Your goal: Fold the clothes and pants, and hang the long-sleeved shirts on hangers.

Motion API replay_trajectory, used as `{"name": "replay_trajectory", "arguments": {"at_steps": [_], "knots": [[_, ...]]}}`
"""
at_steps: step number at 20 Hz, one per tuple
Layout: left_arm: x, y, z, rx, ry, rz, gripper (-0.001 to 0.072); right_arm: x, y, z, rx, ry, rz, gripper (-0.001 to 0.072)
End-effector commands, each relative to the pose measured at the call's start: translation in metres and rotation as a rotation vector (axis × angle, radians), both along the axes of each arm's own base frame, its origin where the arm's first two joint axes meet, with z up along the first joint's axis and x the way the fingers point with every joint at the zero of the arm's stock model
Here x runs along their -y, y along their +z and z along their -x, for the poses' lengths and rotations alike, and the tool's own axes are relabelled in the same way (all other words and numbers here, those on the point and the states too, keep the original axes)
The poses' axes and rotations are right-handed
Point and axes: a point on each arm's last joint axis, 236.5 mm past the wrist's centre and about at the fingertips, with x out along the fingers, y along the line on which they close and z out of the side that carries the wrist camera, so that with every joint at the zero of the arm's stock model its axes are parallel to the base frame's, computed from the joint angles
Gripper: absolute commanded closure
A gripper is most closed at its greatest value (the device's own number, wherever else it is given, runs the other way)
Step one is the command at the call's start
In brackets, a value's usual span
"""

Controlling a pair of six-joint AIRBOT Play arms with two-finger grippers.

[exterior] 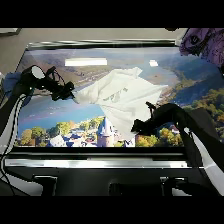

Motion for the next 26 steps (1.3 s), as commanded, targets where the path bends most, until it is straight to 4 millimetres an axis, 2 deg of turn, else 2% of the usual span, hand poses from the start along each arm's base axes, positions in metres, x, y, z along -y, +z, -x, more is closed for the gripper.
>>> {"name": "replay_trajectory", "arguments": {"at_steps": [1, 4, 8, 9, 10, 11, 12, 14, 15, 16, 17, 19, 20, 21, 22, 23, 25, 26], "knots": [[0.000, 0.000, 0.000, 0.001, 0.000, 0.000, 0.0686, -0.004, -0.013, 0.003, -0.043, -0.030, 0.004, 0.0199], [0.000, 0.000, 0.000, 0.002, 0.000, 0.000, 0.0686, -0.011, -0.019, -0.001, -0.067, -0.067, -0.028, 0.0199], [0.000, 0.000, -0.001, 0.006, -0.002, -0.002, 0.0686, -0.018, -0.029, -0.018, -0.053, -0.145, -0.056, 0.0224], [0.000, 0.000, -0.001, 0.006, -0.002, -0.002, 0.0686, -0.020, -0.031, -0.023, -0.049, -0.167, -0.063, 0.0350], [0.000, 0.000, -0.001, 0.006, -0.002, -0.001, 0.0686, -0.021, -0.031, -0.029, -0.037, -0.189, -0.070, 0.0445], [0.000, 0.000, -0.001, 0.006, -0.002, -0.001, 0.0686, -0.020, -0.030, -0.036, -0.015, -0.203, -0.069, 0.0578], [0.000, 0.001, -0.001, 0.009, -0.004, -0.001, 0.0686, -0.020, -0.024, -0.044, 0.011, -0.205, -0.073, 0.0665], [0.000, 0.010, -0.007, 0.062, -0.061, -0.013, 0.0687, -0.021, 0.005, -0.071, 0.125, -0.170, -0.075, 0.0679], [-0.003, 0.024, -0.016, 0.114, -0.093, -0.021, 0.0687, -0.017, 0.032, -0.093, 0.229, -0.131, -0.055, 0.0680], [-0.008, 0.046, -0.027, 0.180, -0.103, -0.028, 0.0688, -0.012, 0.068, -0.118, 0.347, -0.092, -0.024, 0.0680], [-0.016, 0.078, -0.041, 0.262, -0.090, -0.032, 0.0687, -0.006, 0.109, -0.139, 0.458, -0.058, 0.010, 0.0680], [-0.036, 0.159, -0.058, 0.450, -0.050, -0.043, 0.0687, 0.016, 0.206, -0.167, 0.679, -0.017, 0.116, 0.0680], [-0.046, 0.205, -0.059, 0.551, -0.030, -0.052, 0.0687, 0.027, 0.252, -0.172, 0.773, -0.024, 0.162, 0.0680], [-0.055, 0.247, -0.053, 0.639, -0.010, -0.062, 0.0687, 0.039, 0.300, -0.171, 0.870, -0.044, 0.201, 0.0680], [-0.065, 0.288, -0.039, 0.722, 0.013, -0.072, 0.0687, 0.052, 0.350, -0.164, 0.975, -0.080, 0.233, 0.0680], [-0.073, 0.320, -0.020, 0.784, 0.032, -0.085, 0.0687, 0.064, 0.395, -0.151, 1.066, -0.116, 0.257, 0.0680], [-0.087, 0.377, 0.031, 0.893, 0.067, -0.115, 0.0687, 0.087, 0.474, -0.106, 1.229, -0.197, 0.282, 0.0680], [-0.093, 0.404, 0.060, 0.952, 0.086, -0.138, 0.0687, 0.092, 0.501, -0.080, 1.289, -0.226, 0.270, 0.0680]]}}
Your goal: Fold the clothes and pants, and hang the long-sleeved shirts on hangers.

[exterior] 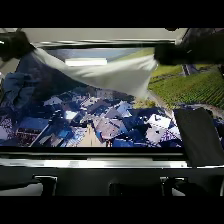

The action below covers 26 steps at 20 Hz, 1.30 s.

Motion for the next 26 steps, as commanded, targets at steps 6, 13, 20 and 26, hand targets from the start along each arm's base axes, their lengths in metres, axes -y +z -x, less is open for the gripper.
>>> {"name": "replay_trajectory", "arguments": {"at_steps": [6, 13, 20, 26], "knots": [[-0.047, 0.178, 0.224, 0.424, 0.301, -0.068, 0.0688, 0.066, 0.159, 0.175, 0.372, -0.167, -0.042, 0.0679], [-0.035, 0.130, 0.175, 0.277, 0.212, -0.051, 0.0688, 0.059, 0.084, 0.068, 0.139, -0.203, 0.028, 0.0678], [0.015, -0.111, -0.018, -0.201, 0.058, -0.017, 0.0688, 0.021, -0.167, -0.120, -0.305, -0.172, 0.111, 0.0678], [0.074, -0.315, -0.071, -0.497, -0.015, -0.016, 0.0687, -0.024, -0.353, -0.150, -0.615, -0.115, -0.006, 0.0672]]}}
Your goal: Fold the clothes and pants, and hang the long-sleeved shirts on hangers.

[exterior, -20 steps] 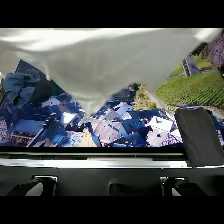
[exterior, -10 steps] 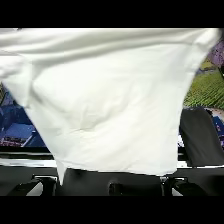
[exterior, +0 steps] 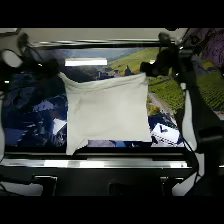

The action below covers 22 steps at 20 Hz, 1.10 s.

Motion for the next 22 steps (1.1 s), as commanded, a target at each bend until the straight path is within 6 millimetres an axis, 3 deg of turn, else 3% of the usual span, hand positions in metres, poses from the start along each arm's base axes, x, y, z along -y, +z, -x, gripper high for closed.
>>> {"name": "replay_trajectory", "arguments": {"at_steps": [1, 3, 4, 6, 7, 9, 11, 13, 15, 17, 19, 22], "knots": [[0.034, -0.107, -0.007, -0.171, -0.033, 0.029, 0.0687, -0.027, -0.092, -0.003, -0.159, -0.001, -0.102, 0.0660], [0.045, -0.124, -0.002, -0.221, -0.036, 0.078, 0.0684, -0.033, -0.106, 0.001, -0.195, 0.004, -0.127, 0.0628], [0.046, -0.124, -0.001, -0.229, -0.033, 0.095, 0.0673, -0.036, -0.106, 0.003, -0.202, 0.011, -0.135, 0.0614], [0.037, -0.110, 0.001, -0.224, -0.053, 0.109, 0.0375, -0.036, -0.096, 0.012, -0.215, 0.050, -0.124, 0.0501], [0.027, -0.099, 0.004, -0.223, -0.086, 0.107, 0.0307, -0.036, -0.085, 0.020, -0.211, 0.120, -0.096, 0.0487], [-0.007, -0.071, 0.017, -0.235, -0.109, 0.096, 0.0303, -0.030, -0.053, 0.034, -0.201, 0.199, -0.083, 0.0350], [-0.045, -0.039, 0.034, -0.224, -0.106, 0.079, 0.0303, -0.011, -0.010, 0.041, -0.155, 0.208, -0.105, 0.0331], [-0.079, -0.011, 0.053, -0.211, -0.092, 0.057, 0.0303, 0.023, 0.027, 0.051, -0.097, 0.186, -0.112, 0.0311], [-0.102, 0.002, 0.080, -0.217, -0.095, 0.040, 0.0303, 0.058, 0.044, 0.077, -0.088, 0.151, -0.169, 0.0281], [-0.115, -0.003, 0.112, -0.242, -0.040, 0.081, 0.0303, 0.089, 0.027, 0.123, -0.153, 0.095, -0.239, 0.0280], [-0.117, -0.023, 0.148, -0.268, 0.018, 0.129, 0.0303, 0.107, -0.013, 0.181, -0.269, 0.039, -0.277, 0.0237], [-0.108, -0.059, 0.198, -0.317, 0.074, 0.158, 0.0304, 0.097, -0.068, 0.257, -0.446, 0.011, -0.337, 0.0233]]}}
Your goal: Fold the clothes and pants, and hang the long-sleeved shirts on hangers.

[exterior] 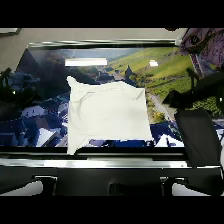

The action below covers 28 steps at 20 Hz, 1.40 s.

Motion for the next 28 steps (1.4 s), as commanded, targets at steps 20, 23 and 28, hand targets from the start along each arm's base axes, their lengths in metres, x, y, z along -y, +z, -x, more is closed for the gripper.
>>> {"name": "replay_trajectory", "arguments": {"at_steps": [20, 23, 28], "knots": [[0.009, -0.051, 0.059, -0.061, 0.084, 0.031, 0.0315, -0.083, -0.132, 0.124, -0.352, -0.023, -0.312, 0.0245], [0.012, -0.063, 0.070, -0.099, 0.062, 0.039, 0.0314, -0.097, -0.131, 0.127, -0.349, 0.029, -0.297, 0.0670], [0.037, -0.102, 0.068, 0.008, 0.022, 0.112, 0.0314, -0.093, -0.105, 0.119, -0.250, 0.045, -0.269, 0.0679]]}}
